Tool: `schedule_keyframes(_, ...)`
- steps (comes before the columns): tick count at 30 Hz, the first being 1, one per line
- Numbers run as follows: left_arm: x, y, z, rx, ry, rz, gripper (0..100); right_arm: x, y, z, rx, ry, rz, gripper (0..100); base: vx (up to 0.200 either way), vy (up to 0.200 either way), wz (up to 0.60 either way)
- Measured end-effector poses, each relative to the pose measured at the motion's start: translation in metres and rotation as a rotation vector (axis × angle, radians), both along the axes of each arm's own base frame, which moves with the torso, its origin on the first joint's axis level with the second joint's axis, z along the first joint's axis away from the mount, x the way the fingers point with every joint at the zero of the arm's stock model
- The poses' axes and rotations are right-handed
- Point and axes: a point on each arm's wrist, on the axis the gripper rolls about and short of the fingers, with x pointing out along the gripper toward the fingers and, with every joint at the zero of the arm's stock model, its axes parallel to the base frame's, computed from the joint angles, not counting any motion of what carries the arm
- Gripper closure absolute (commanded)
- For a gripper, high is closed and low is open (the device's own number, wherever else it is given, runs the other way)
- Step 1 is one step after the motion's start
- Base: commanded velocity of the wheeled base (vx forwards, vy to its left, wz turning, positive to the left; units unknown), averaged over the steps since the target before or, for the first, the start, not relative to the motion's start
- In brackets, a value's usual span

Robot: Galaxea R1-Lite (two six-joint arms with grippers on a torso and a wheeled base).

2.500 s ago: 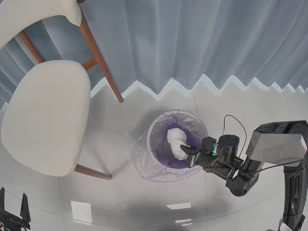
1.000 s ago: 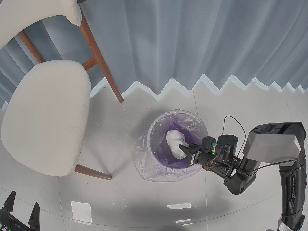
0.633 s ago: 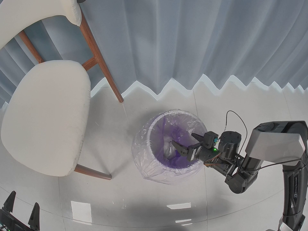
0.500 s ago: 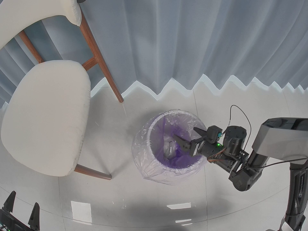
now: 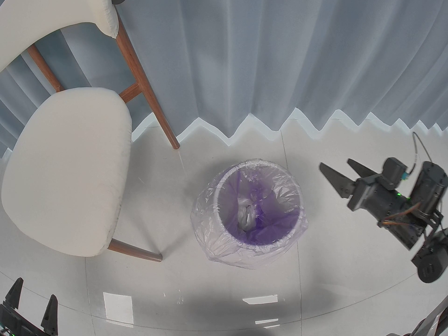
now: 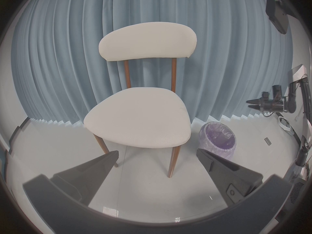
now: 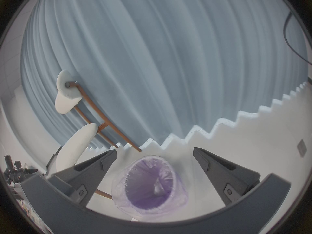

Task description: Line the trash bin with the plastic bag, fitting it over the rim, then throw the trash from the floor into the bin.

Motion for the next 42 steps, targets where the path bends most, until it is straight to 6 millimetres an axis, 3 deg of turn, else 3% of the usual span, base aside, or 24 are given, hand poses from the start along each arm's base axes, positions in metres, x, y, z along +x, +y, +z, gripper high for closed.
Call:
schedule_keyframes(5, 0.0, 0.0, 0.0, 0.001, 0.0, 0.0, 0, -0.051, -0.044, 0.013, 0.02, -0.005, -0.122, 0, 0.0, 0.0, 0.0)
schedule_keyframes(12, 0.0, 0.0, 0.0, 0.002, 0.0, 0.0, 0, -0.109, -0.076, 0.014, -0.03, 0.008, -0.229, 0, 0.0, 0.0, 0.0)
schedule_keyframes(19, 0.0, 0.0, 0.0, 0.002, 0.0, 0.001, 0, -0.165, -0.095, -0.002, -0.102, 0.032, -0.323, 0, 0.0, 0.0, 0.0)
schedule_keyframes(26, 0.0, 0.0, 0.0, 0.005, -0.002, 0.0, 0, -0.216, -0.104, -0.038, -0.173, 0.052, -0.382, 0, 0.0, 0.0, 0.0)
schedule_keyframes(33, 0.0, 0.0, 0.0, 0.007, -0.003, -0.003, 0, -0.243, -0.106, -0.072, -0.237, 0.08, -0.438, 0, 0.0, 0.0, 0.0)
schedule_keyframes(42, 0.0, 0.0, 0.0, 0.006, -0.003, -0.004, 0, -0.249, -0.105, -0.075, -0.243, -0.004, -0.481, 0, 0.0, 0.0, 0.0)
